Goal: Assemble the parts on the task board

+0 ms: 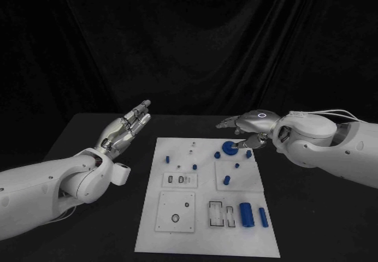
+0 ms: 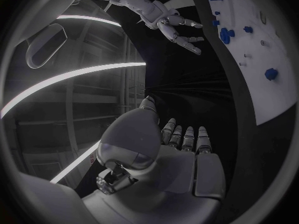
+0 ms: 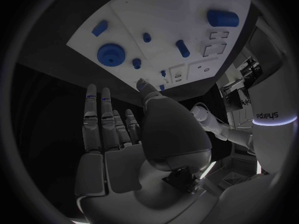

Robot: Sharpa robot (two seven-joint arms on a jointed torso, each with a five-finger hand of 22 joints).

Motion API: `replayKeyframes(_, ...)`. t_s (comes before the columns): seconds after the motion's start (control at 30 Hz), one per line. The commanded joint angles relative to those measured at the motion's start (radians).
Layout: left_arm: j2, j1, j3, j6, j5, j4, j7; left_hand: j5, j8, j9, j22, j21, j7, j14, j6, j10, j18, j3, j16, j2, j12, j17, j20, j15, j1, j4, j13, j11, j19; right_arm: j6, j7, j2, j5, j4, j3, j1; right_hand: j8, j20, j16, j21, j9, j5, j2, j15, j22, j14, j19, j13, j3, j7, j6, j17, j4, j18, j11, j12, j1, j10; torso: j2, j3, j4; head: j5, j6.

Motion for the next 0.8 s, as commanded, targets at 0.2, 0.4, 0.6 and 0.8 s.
replayKeyframes(0.2, -0.010, 0.004, 0.001, 0.010, -0.037, 0.010, 0.048, 0.013, 0.007, 0.002, -0.001, -0.003, 0.005, 0.000, 0.015, -0.001, 0.016, 0.009, -0.004, 0.004, -0.002, -0.001, 0.004, -0.040, 0.015, 0.001, 0.000, -0.004, 0.001, -0.057, -0.005, 0.002, -0.108, 0.024, 0.001, 0.002, 0.023, -0.026, 0.057, -0.010, 0.023, -0.024, 0.000, -0.031, 0.005, 0.225, 0.242, 0.042, -0.003, 0.020, 0.277, 0.099, -0.020, 0.021, 0.011, 0.032, 0.033, 0.354, 0.042, -0.0118, 0.0122, -0.014, -0.024)
replayKeyframes(0.4, -0.022, 0.004, 0.001, 0.013, -0.037, 0.023, 0.052, 0.022, 0.008, 0.002, -0.001, -0.003, 0.010, 0.000, 0.019, -0.001, 0.017, 0.011, -0.004, 0.009, -0.003, -0.001, 0.008, -0.034, 0.017, 0.001, 0.000, 0.000, 0.001, -0.054, -0.002, 0.001, -0.110, 0.039, 0.001, 0.002, 0.021, -0.087, 0.232, 0.076, 0.025, -0.084, -0.026, -0.063, 0.055, 0.417, 0.450, 0.056, -0.025, 0.042, 0.380, 0.230, -0.002, 0.020, 0.005, 0.038, 0.030, 0.476, 0.047, -0.0127, 0.0145, -0.015, -0.032)
replayKeyframes(0.6, -0.033, 0.004, 0.001, 0.013, -0.037, 0.043, 0.052, 0.027, 0.008, 0.003, -0.001, -0.003, 0.013, 0.000, 0.024, -0.001, 0.017, 0.011, -0.004, 0.010, -0.002, -0.001, 0.013, -0.030, 0.019, 0.001, 0.000, 0.004, 0.001, -0.048, 0.003, 0.003, -0.110, 0.048, 0.001, 0.000, 0.023, -0.118, 0.425, 0.171, 0.025, -0.101, -0.040, -0.090, 0.136, 0.474, 0.524, 0.051, -0.033, 0.036, 0.417, 0.339, 0.017, 0.016, -0.009, 0.031, 0.044, 0.545, 0.046, -0.0124, 0.0144, -0.018, -0.038)
replayKeyframes(0.8, -0.047, 0.004, 0.001, 0.009, -0.037, 0.064, 0.051, 0.037, 0.008, 0.003, -0.001, -0.003, 0.017, 0.000, 0.026, -0.001, 0.017, 0.012, -0.004, 0.012, -0.002, -0.001, 0.019, -0.023, 0.021, 0.002, 0.000, 0.010, 0.001, -0.037, 0.006, 0.005, -0.110, 0.054, 0.001, -0.003, 0.022, -0.123, 0.488, 0.226, 0.024, -0.079, -0.042, -0.100, 0.191, 0.471, 0.516, 0.043, -0.021, 0.035, 0.419, 0.372, 0.007, 0.014, -0.013, 0.027, 0.078, 0.564, 0.047, -0.0123, 0.0129, -0.018, -0.040)
